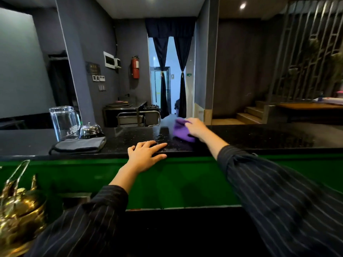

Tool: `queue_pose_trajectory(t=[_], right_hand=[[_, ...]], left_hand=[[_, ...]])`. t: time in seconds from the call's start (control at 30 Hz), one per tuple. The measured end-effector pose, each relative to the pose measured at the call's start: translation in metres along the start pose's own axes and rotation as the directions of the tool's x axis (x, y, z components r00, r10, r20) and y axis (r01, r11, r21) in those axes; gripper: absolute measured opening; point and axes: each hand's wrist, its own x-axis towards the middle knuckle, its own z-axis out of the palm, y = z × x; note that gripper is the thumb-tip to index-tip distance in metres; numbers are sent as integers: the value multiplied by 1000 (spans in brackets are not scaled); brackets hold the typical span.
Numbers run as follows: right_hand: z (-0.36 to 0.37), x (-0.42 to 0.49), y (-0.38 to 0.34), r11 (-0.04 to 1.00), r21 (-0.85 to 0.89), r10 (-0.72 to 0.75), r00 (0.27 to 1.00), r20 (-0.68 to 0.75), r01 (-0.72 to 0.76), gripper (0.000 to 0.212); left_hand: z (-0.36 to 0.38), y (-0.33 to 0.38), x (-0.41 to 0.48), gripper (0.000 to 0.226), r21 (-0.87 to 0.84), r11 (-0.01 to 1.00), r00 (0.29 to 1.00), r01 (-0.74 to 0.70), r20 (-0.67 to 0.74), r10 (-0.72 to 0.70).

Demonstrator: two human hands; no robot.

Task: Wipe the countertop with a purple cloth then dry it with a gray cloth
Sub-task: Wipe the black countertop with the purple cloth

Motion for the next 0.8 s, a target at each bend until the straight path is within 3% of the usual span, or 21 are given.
queue_pose_trajectory(t=[0.13, 0.3, 0.4, 0.57, 0.63, 0.8], right_hand=[[-30, -7, 60, 984, -158, 80, 997, 9, -77, 33], [-9, -23, 46, 935, -353, 27, 1000, 13, -21, 40], [15, -26, 15, 945, -328, 26, 996, 80, 2, 50], [21, -27, -4, 969, -220, -64, 972, 226, 115, 47], [6, -30, 14, 980, -172, -68, 976, 204, 104, 45], [-40, -20, 84, 971, -238, 44, 995, 91, -21, 45]], left_hand=[[-1, 3, -1, 52, -4, 1000, 1000, 5, 17, -5], [-2, 4, 1, 52, -10, 1000, 999, 29, 46, -29], [-3, 3, 1, 51, -30, 998, 998, 52, 44, -51], [-8, 6, -1, 51, -78, 993, 993, 84, 93, -77], [-9, 7, -1, 51, -94, 991, 992, 91, 98, -82], [-10, 8, 0, 51, -94, 990, 990, 102, 106, -92]])
